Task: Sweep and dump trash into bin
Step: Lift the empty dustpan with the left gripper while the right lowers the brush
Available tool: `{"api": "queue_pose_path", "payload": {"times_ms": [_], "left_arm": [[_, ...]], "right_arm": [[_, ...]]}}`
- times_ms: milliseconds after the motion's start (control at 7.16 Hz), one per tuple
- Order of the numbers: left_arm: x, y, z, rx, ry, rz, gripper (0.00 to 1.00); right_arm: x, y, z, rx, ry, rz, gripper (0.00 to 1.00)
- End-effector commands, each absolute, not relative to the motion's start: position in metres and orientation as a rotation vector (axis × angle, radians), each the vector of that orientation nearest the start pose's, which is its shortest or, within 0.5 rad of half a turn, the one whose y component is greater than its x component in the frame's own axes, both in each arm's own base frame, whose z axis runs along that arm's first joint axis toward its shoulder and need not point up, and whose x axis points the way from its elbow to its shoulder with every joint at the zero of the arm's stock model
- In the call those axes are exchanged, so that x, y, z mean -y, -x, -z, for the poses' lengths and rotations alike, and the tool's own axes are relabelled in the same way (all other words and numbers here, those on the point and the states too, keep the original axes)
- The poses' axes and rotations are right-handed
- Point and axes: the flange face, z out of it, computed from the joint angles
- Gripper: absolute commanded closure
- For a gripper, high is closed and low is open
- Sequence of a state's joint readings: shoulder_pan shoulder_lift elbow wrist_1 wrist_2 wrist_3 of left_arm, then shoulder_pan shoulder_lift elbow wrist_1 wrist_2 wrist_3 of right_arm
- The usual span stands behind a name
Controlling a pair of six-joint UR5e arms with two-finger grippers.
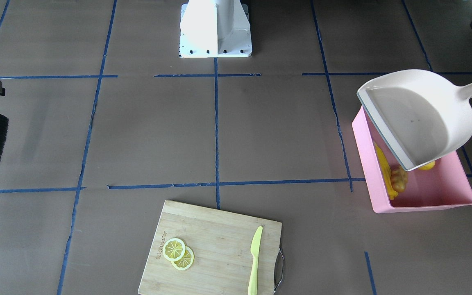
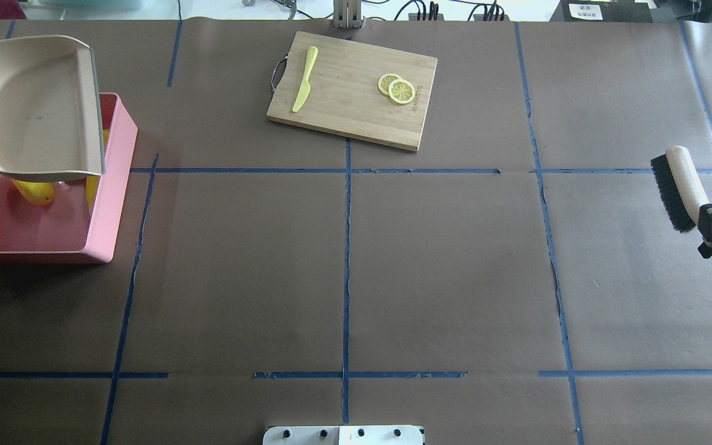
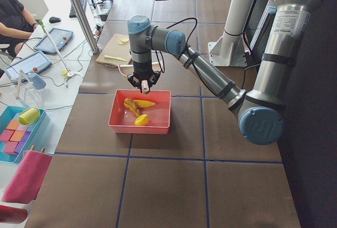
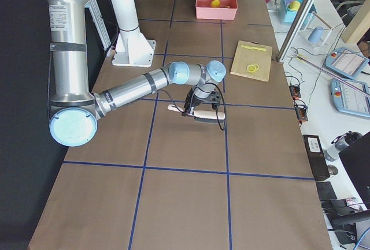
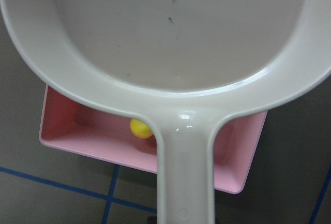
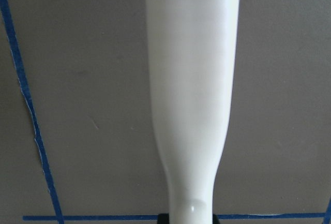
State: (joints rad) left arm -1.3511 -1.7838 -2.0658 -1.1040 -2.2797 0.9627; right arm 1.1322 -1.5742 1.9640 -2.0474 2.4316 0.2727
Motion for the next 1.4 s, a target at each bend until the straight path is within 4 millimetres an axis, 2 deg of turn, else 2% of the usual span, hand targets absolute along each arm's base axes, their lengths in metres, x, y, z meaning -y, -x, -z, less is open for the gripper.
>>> {"api": "queue_pose_path", "payload": {"times_ms": [0, 279, 558, 838, 1256], "left_arm": [[0.508, -0.055, -0.354, -0.653, -0.524, -1.181, 1.00], [0.508, -0.067, -0.345, -0.660, -0.524, -1.183, 1.00], [0.498, -0.108, -0.329, -0.689, -0.503, -1.185, 1.00], [0.488, -0.145, -0.316, -0.713, -0.483, -1.210, 1.00], [0.483, -0.189, -0.302, -0.701, -0.470, -1.265, 1.00]], "right_arm": [[0.414, 0.141, -0.534, 0.801, 0.382, 0.061, 0.99], [0.389, 0.178, -0.540, 0.797, 0.340, 0.019, 0.99], [0.377, 0.189, -0.564, 0.746, 0.322, 0.057, 0.99], [0.375, 0.193, -0.569, 0.745, 0.337, 0.064, 0.98], [0.373, 0.199, -0.578, 0.787, 0.403, 0.062, 0.97]]}}
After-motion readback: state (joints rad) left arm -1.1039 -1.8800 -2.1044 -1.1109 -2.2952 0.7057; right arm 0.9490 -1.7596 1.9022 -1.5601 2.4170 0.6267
